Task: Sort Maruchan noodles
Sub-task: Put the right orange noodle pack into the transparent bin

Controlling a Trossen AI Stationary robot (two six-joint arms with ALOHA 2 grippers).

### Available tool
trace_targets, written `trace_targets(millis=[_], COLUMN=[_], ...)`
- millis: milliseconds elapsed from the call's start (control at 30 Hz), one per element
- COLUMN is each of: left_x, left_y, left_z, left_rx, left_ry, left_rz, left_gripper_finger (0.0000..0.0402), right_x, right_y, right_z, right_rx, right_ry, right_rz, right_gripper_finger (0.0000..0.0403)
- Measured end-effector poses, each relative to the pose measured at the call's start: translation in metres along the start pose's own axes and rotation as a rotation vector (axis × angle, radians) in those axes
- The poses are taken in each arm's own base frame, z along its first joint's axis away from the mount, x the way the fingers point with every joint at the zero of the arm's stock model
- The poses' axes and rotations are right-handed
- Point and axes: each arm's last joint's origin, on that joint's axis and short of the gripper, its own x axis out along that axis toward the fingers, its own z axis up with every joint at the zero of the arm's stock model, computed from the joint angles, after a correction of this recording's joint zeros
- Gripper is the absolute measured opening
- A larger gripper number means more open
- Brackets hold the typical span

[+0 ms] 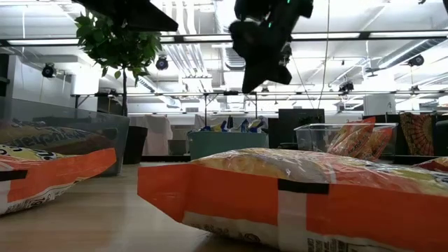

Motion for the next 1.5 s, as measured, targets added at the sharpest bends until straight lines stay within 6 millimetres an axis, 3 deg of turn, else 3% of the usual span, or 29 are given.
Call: trace_targets(millis=[167, 333, 467, 600, 833, 967, 1100, 1267, 1367, 1500], left_x=[-0.001, -0.001, -0.002, -0.002, -0.002, -0.002, -0.002, -0.002, -0.002, -0.002], left_y=[-0.001, -0.002, -0.003, -0.003, -0.003, -0.003, -0.003, -0.003, -0.003, -0.003], left_z=[0.000, 0.001, 0.002, 0.002, 0.004, 0.005, 0.005, 0.005, 0.005, 0.005], left_rx=[0.000, -0.008, -0.020, -0.031, -0.043, -0.046, -0.047, -0.047, -0.047, -0.048], left_ry=[-0.004, -0.014, -0.014, -0.017, -0.038, -0.044, -0.045, -0.045, -0.045, -0.046], left_rz=[-0.005, -0.009, -0.011, -0.012, -0.013, -0.013, -0.012, -0.012, -0.012, -0.011], left_gripper_finger=[0.0037, 0.0037, 0.0037, 0.0037, 0.0037, 0.0037, 0.0037, 0.0037, 0.0037, 0.0037], right_x=[0.020, 0.040, 0.057, 0.078, 0.115, 0.129, 0.135, 0.123, 0.106, 0.080], right_y=[0.062, 0.114, 0.142, 0.157, 0.164, 0.166, 0.153, 0.124, 0.097, 0.076], right_z=[-0.044, -0.098, -0.136, -0.162, -0.170, -0.166, -0.153, -0.127, -0.112, -0.100], right_rx=[-0.125, -0.262, -0.321, -0.387, -0.396, -0.400, -0.349, -0.273, -0.207, -0.139], right_ry=[0.227, 0.386, 0.478, 0.527, 0.507, 0.453, 0.407, 0.282, 0.195, 0.175], right_rz=[0.243, 0.296, 0.290, 0.286, 0.316, 0.351, 0.262, -0.012, -0.301, -0.458], right_gripper_finger=[0.0009, 0.0009, 0.0009, 0.0009, 0.0009, 0.0009, 0.0009, 0.0009, 0.0009, 0.0009])
